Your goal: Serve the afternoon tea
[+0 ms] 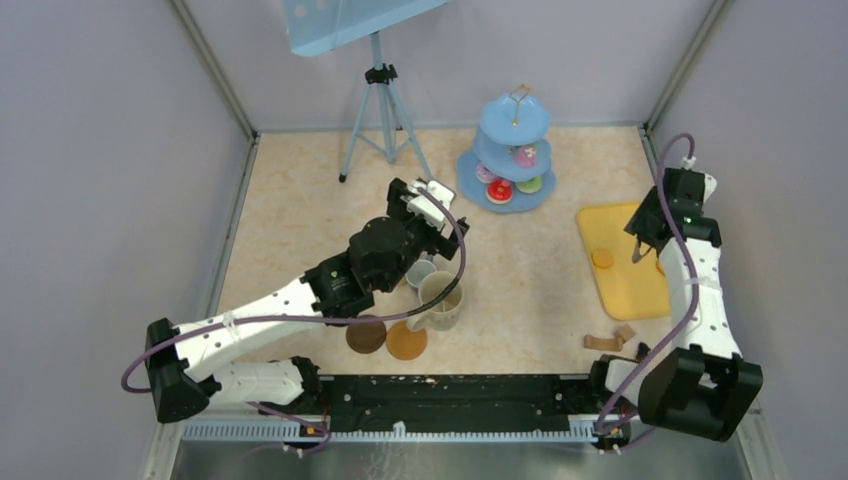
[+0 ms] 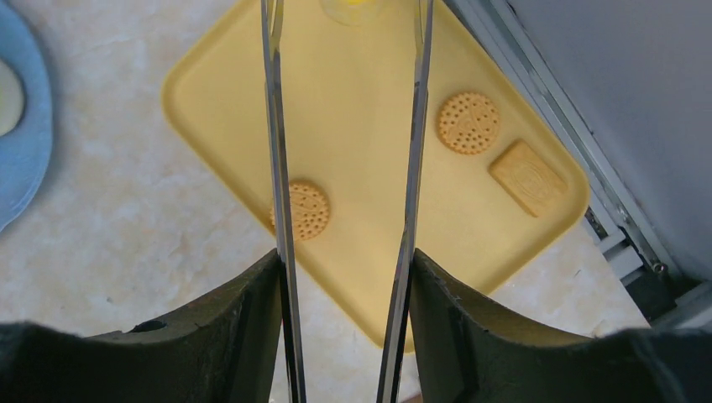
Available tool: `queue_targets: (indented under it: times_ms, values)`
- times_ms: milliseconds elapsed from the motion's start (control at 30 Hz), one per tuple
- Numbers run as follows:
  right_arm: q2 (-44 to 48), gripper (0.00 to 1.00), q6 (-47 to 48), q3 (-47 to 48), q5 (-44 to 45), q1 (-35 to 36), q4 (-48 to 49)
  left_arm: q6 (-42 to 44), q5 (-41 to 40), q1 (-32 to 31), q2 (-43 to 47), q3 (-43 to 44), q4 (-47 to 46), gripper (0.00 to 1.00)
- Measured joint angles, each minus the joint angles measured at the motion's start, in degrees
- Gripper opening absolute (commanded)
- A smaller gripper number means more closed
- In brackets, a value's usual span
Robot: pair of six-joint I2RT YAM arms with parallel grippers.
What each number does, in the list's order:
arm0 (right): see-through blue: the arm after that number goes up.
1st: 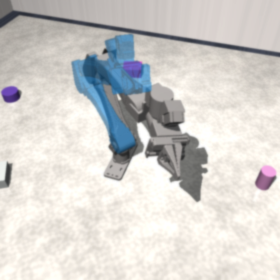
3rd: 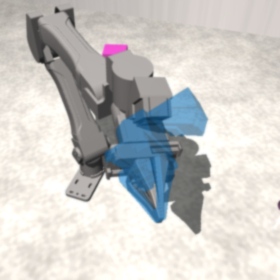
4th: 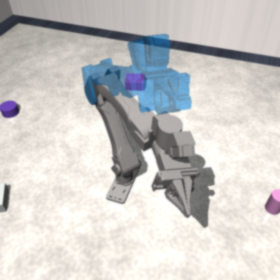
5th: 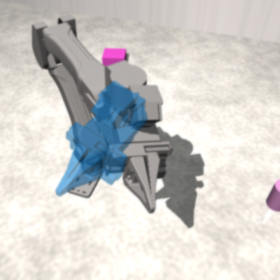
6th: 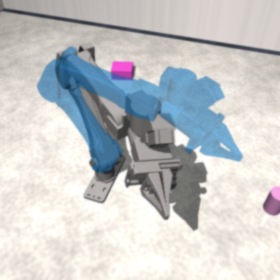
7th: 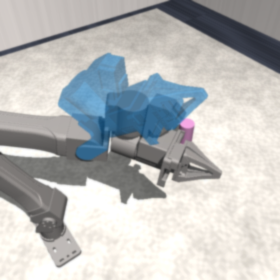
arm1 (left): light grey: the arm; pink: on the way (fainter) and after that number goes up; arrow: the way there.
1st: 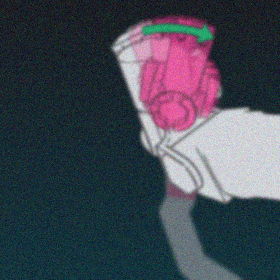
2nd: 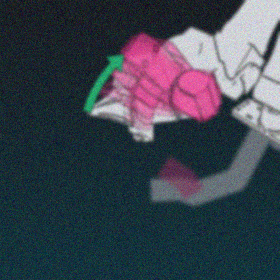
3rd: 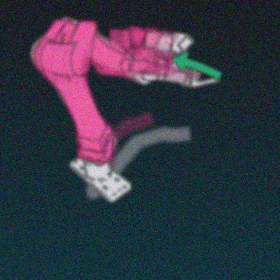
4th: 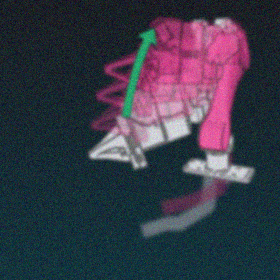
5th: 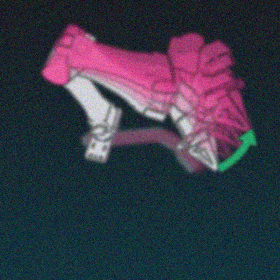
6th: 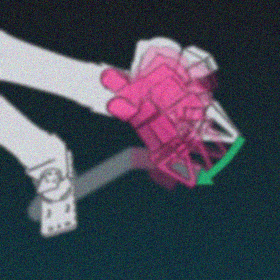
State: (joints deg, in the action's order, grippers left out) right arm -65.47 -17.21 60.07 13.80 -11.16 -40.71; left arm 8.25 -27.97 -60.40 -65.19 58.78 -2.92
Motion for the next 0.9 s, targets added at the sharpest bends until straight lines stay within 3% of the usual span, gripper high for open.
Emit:
queue_targets:
  times_ms: [300, 633, 900]
  values:
    - [-14.23, 0.56, -0.94, 0.0, -0.15, -4.33, 4.5, 1.07, -0.5, -1.27, 0.24, -0.07, -0.11, 0.99]
    - [-19.37, 0.55, -0.79, 0.04, -3.08, -7.41, 9.33, 1.86, -1.29, -1.27, 0.31, -0.33, -0.52, 0.99]
    - [-23.45, 0.42, -0.81, 1.95, -6.23, -7.41, 11.65, 2.45, -1.51, -1.25, 0.26, -0.42, -0.57, 0.99]
